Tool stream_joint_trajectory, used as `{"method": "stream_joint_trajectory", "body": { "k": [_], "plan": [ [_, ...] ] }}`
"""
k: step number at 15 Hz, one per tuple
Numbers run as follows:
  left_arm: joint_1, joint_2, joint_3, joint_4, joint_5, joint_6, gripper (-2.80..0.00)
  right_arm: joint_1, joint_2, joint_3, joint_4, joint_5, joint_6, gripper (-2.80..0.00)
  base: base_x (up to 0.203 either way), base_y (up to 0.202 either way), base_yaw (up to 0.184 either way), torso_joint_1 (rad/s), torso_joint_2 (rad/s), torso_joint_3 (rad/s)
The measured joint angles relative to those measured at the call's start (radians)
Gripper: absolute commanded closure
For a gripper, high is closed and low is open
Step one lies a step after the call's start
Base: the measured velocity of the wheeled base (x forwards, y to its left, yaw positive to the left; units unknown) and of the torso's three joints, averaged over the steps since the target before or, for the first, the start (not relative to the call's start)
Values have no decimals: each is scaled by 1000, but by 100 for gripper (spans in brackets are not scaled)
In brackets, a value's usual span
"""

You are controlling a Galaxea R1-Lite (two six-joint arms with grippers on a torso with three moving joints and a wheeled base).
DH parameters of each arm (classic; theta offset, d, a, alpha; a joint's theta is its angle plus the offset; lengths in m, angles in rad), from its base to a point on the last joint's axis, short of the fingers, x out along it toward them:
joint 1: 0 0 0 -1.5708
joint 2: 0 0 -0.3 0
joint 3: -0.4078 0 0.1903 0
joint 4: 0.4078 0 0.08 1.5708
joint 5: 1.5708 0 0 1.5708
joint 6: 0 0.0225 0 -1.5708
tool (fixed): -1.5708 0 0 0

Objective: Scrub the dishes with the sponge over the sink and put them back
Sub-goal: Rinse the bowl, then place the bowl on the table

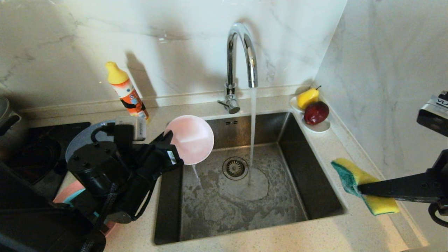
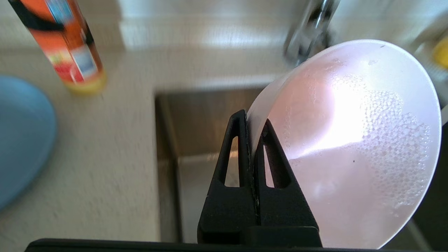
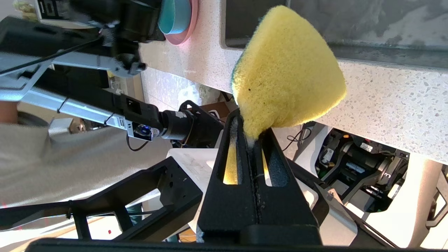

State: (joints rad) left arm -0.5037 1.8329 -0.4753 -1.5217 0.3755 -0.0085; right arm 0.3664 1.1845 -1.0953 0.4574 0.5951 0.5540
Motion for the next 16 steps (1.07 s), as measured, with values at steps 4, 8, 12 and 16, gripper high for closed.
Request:
{"method": "stream_joint_trajectory", "body": {
  "k": [4, 8, 12, 16],
  "plan": [
    [17, -36, 8, 0, -22, 2, 0, 0, 4, -2, 0, 1, 0, 0, 0, 0, 0, 0, 0, 0],
    [20, -65, 9, 0, -33, 0, 0, 0, 4, -8, 1, 0, 0, 0, 0, 0, 0, 0, 0, 0],
    [20, -126, -4, 0, -50, 0, 0, 0, 3, -3, 0, 1, 0, 0, 0, 0, 0, 0, 0, 0],
    [20, -176, -30, 0, -85, 3, 0, 0, 7, 3, 0, 5, 0, 0, 0, 0, 0, 0, 0, 0]
  ]
}}
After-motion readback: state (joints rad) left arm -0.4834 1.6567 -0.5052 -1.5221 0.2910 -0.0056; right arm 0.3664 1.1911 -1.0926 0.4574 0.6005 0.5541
